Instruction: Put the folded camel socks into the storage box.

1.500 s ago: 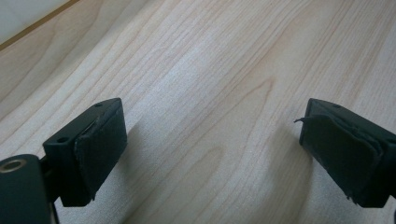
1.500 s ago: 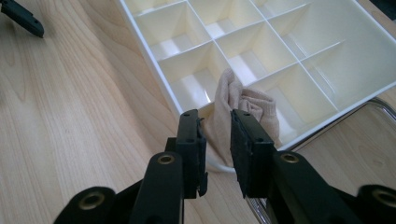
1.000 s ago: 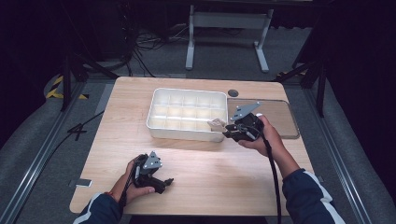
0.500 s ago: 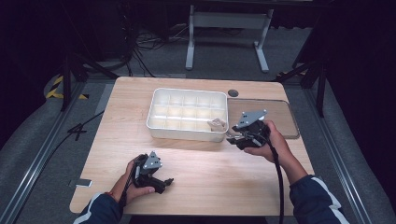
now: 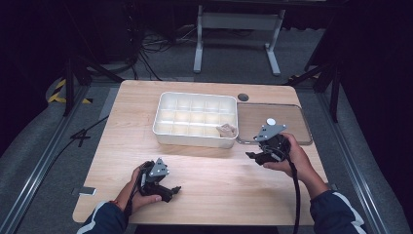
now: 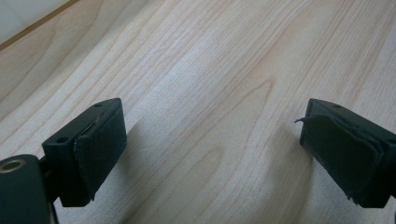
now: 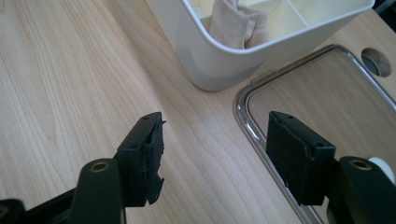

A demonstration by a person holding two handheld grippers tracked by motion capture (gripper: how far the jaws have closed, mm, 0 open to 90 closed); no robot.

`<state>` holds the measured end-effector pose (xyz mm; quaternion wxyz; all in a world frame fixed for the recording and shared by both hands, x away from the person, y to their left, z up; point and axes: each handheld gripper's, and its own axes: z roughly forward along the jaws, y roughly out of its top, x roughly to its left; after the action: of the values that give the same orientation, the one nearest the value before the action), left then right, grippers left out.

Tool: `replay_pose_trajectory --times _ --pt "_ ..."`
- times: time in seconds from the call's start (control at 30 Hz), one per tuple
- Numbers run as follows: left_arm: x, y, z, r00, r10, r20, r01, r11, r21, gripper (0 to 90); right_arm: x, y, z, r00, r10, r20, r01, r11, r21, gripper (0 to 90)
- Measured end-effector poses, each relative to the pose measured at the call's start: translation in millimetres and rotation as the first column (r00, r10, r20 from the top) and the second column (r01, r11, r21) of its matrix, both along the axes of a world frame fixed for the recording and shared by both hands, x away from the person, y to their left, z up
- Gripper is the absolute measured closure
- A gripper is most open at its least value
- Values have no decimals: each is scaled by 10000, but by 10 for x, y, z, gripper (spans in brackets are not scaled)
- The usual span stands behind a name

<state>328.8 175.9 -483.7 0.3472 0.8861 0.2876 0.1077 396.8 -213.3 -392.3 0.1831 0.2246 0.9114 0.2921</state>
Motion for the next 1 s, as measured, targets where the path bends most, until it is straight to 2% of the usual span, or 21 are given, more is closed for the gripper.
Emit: replay_pose_trajectory --times 0.5,0.67,1.0 --pt "-2 0 0 10000 18 -10 -18 10000 1 74 -198 -242 -231 9993 -365 -108 367 9993 122 374" --pt "-1 0 0 10000 11 -1 -11 10000 -1 74 -251 -335 -301 9986 -536 -4 536 9984 155 374" --pt "-1 0 1 10000 13 -2 -13 10000 3 74 -373 -538 -480 9957 -918 -98 923 9927 772 374"
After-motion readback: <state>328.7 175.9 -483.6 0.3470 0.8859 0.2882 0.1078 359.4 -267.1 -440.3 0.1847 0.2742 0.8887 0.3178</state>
